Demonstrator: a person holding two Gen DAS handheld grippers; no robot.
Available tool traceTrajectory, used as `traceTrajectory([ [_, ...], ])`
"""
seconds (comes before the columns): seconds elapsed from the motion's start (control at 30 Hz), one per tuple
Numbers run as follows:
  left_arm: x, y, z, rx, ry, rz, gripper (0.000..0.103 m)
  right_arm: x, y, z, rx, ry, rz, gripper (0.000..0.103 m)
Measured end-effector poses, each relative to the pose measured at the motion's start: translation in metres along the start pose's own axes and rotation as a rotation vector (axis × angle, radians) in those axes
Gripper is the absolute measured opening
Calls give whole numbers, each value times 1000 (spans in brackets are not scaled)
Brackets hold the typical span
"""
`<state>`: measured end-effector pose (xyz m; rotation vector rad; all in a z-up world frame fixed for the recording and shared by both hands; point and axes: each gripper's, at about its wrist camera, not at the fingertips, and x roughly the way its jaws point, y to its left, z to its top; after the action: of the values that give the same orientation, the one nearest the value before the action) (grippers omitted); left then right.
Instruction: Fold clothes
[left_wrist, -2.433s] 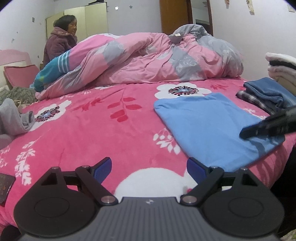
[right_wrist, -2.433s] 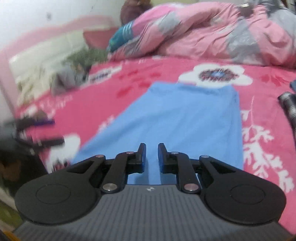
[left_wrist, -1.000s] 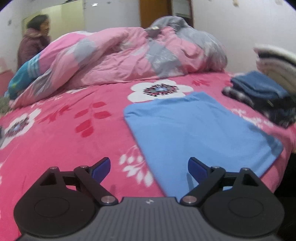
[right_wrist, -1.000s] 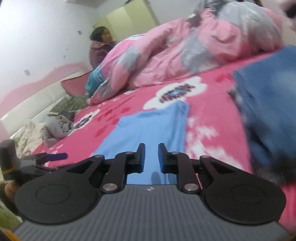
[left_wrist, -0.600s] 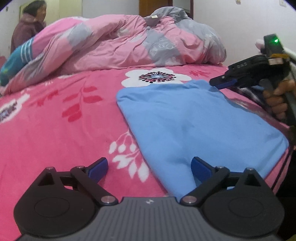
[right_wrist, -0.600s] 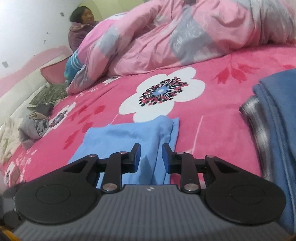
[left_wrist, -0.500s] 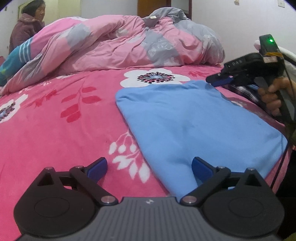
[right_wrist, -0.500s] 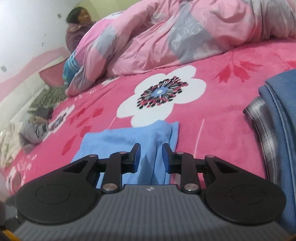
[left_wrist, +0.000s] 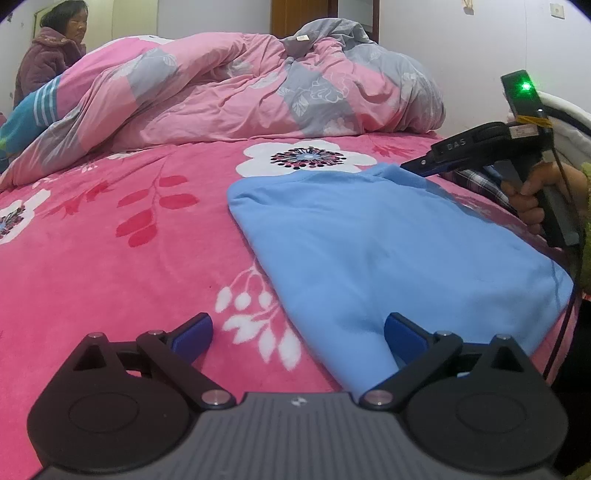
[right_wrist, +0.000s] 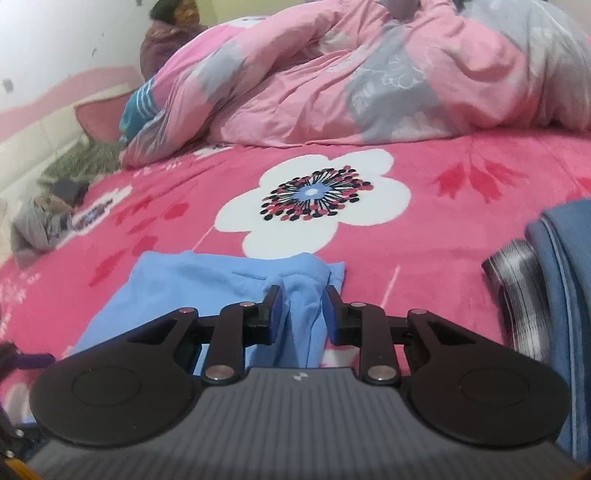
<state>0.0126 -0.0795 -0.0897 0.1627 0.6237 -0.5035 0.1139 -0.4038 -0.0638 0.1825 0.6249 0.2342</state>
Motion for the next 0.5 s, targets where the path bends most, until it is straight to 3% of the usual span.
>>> traceTrajectory([
  [0.27, 1, 0, 0, -2, -2, -1, 101, 18, -2, 5, -43, 19, -4, 22],
  [0.4, 0, 0, -1, -2, -3, 0, 101, 25, -2, 3, -60, 26, 12, 4],
  [0.5, 0, 0, -1, -2, -4, 1, 101, 14, 7, 4, -120, -60, -24, 3],
])
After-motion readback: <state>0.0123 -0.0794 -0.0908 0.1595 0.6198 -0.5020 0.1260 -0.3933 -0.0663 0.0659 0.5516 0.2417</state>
